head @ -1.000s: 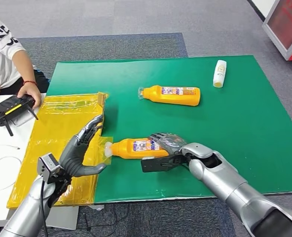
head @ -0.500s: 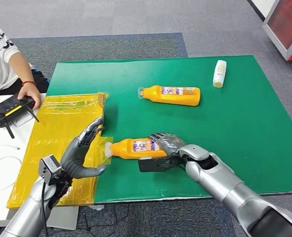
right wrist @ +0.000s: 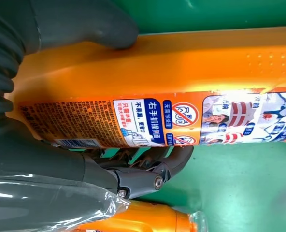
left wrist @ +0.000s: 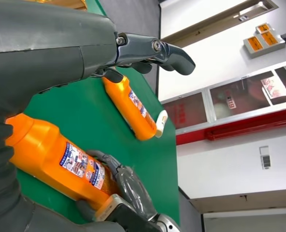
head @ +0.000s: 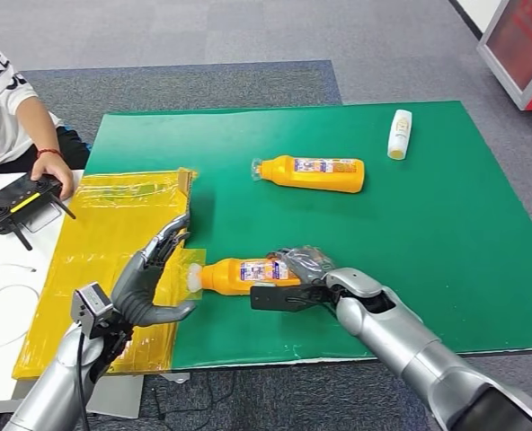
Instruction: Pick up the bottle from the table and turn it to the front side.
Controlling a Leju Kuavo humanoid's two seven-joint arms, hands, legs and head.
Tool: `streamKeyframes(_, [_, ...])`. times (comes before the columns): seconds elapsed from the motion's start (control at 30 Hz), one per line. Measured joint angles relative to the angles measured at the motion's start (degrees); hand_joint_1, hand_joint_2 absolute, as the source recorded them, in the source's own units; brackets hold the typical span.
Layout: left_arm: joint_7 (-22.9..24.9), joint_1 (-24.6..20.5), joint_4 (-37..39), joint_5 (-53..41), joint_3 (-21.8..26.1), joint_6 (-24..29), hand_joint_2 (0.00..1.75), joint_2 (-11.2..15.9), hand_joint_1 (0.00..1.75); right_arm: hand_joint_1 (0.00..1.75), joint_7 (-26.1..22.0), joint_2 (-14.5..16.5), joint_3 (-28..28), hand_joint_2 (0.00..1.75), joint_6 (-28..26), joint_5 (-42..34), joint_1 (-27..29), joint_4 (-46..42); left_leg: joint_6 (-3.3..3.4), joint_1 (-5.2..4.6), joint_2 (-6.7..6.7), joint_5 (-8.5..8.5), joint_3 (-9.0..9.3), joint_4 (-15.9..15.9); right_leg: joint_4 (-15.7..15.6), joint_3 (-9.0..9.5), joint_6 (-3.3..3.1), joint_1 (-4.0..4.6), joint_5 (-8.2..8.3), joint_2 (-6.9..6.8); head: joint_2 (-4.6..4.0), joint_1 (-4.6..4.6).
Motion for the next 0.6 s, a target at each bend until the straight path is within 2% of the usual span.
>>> streamKeyframes(0.37, [-0.05,0.32,0.02,0.02,0.74,-0.22,1.75,-0.05,0.00,1.75,-2.28,-0.01,-2.85,1.75,0.65,-3.90,1.26,-0.02,0.01,0.00,-0.01,-0.01,0.05,0.00,-0.01,0.06,0.01,0.00,0.00,-0.01,0.00,0.00])
streamKeyframes(0.6, [-0.96,0.17,0.33,0.26,0.75,-1.02,1.75,-0.04,0.00,1.75,-11.08,-0.93,-9.68,1.75,6.73,-19.79,4.43,-0.87,0.01,0.00,0.00,-0.02,0.12,0.01,-0.05,0.10,0.01,0.00,0.00,0.00,0.00,-0.01])
